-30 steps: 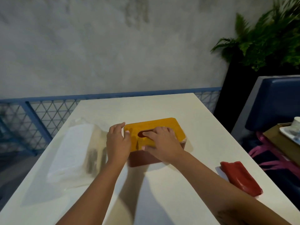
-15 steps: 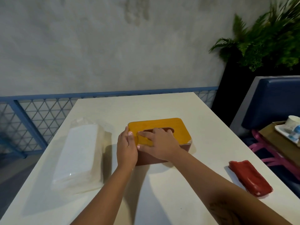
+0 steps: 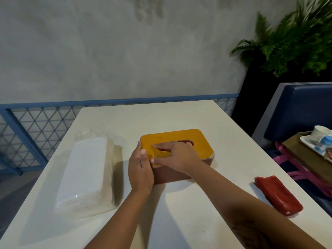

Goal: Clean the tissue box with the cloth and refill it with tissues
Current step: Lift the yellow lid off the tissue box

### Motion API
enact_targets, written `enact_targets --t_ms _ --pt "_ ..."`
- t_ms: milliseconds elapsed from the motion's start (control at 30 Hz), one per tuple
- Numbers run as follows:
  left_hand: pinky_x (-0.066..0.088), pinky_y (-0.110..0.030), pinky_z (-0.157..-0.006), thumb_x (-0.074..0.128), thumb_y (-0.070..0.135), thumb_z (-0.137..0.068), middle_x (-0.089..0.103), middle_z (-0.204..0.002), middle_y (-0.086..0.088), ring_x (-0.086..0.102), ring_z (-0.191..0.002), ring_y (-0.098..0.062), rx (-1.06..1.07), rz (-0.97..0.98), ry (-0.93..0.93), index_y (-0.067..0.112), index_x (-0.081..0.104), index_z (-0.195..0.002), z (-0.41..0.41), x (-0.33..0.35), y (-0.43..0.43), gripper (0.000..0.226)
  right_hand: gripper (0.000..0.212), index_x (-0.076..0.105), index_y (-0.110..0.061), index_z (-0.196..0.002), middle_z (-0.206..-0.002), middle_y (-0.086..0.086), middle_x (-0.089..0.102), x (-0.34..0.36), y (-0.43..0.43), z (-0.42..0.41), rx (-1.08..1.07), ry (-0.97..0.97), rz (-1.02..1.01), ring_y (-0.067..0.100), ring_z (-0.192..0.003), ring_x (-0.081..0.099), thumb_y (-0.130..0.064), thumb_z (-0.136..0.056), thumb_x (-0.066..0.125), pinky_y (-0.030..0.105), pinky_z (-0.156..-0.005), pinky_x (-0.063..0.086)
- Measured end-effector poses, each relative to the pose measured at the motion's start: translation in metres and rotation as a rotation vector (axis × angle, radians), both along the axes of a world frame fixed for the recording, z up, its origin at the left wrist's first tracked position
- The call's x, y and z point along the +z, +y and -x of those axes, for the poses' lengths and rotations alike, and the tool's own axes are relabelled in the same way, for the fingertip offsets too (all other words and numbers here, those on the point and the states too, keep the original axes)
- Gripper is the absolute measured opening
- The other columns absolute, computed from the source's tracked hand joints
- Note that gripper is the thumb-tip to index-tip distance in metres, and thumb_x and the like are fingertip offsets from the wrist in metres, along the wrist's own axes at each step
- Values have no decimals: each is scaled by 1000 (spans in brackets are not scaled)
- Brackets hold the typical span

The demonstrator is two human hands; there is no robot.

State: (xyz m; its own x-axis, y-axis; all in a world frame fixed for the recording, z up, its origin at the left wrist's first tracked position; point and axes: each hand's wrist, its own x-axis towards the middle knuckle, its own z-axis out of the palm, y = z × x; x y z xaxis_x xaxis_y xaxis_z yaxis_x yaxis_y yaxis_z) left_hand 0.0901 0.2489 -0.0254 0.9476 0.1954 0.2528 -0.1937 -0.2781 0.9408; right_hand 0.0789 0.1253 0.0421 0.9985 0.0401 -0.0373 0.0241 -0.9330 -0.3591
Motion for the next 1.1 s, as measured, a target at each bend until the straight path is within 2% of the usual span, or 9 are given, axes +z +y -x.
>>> enact_targets --t_ms 133,300,400,567,667,733,833,967,1100 --pt "30 -28 -106 20 47 -88 45 -143 -5 40 -133 -20 2 -1 -5 16 40 -141 3 2 0 64 64 41 -46 -137 -137 -6 54 -1 1 -2 7 -45 35 19 -121 51 -75 -80 40 41 -104 38" --pt "40 -44 -101 21 55 -85 61 -121 -8 52 -114 -24 37 -33 -37 9 62 -117 0 10 3 69 61 40 -42 -139 -116 -4 63 -1 6 -2 15 -232 145 15 -108 54 -70 -85 35 36 -89 38" --pt "36 -42 -103 24 55 -80 56 -125 -9 48 -118 -25 93 -126 -45 7 63 -115 0 21 5 70 53 41 -41 -138 -109 -2 63 9 10 -3 -17 -328 104 14 -104 54 -62 -90 38 35 -87 37" --pt "50 -33 -78 46 27 -95 63 -94 2 60 -90 -18 3 105 -42 22 60 -94 7 62 -3 15 42 45 -37 -137 -109 3 60 33 6 1 -63 -340 -147 19 -106 53 -45 -96 43 44 -98 38" --pt "46 -17 -65 49 24 -95 61 -84 13 60 -78 -6 -65 224 -13 32 54 -85 13 84 -15 14 39 51 -32 -134 -116 3 58 44 1 6 -112 -405 -316 20 -106 53 -37 -96 48 47 -98 40" --pt "49 -20 -67 50 24 -95 63 -87 10 61 -80 -8 -114 295 16 31 55 -89 15 91 -26 10 37 54 -29 -132 -116 3 57 48 -6 11 -152 -440 -381 20 -105 54 -34 -95 51 45 -97 41" --pt "54 -29 -71 49 29 -95 64 -88 8 64 -78 -11 -165 286 55 31 54 -90 15 97 -41 7 33 60 -29 -125 -108 2 56 49 -24 19 -227 -516 -295 19 -103 52 -34 -92 56 28 -88 34" --pt "49 -21 -62 46 33 -96 64 -95 4 62 -77 -10 -231 222 53 26 54 -106 15 105 -60 14 34 63 -33 -120 -119 3 55 50 -65 30 -422 -732 -23 23 -114 45 -38 -87 61 35 -88 28" --pt "50 -22 -62 45 33 -97 64 -104 2 62 -88 -12 -270 204 82 21 54 -117 11 110 -87 26 47 50 -37 -133 -134 1 45 51 -116 44 -463 -591 -91 21 -124 38 -49 -88 56 38 -101 29"
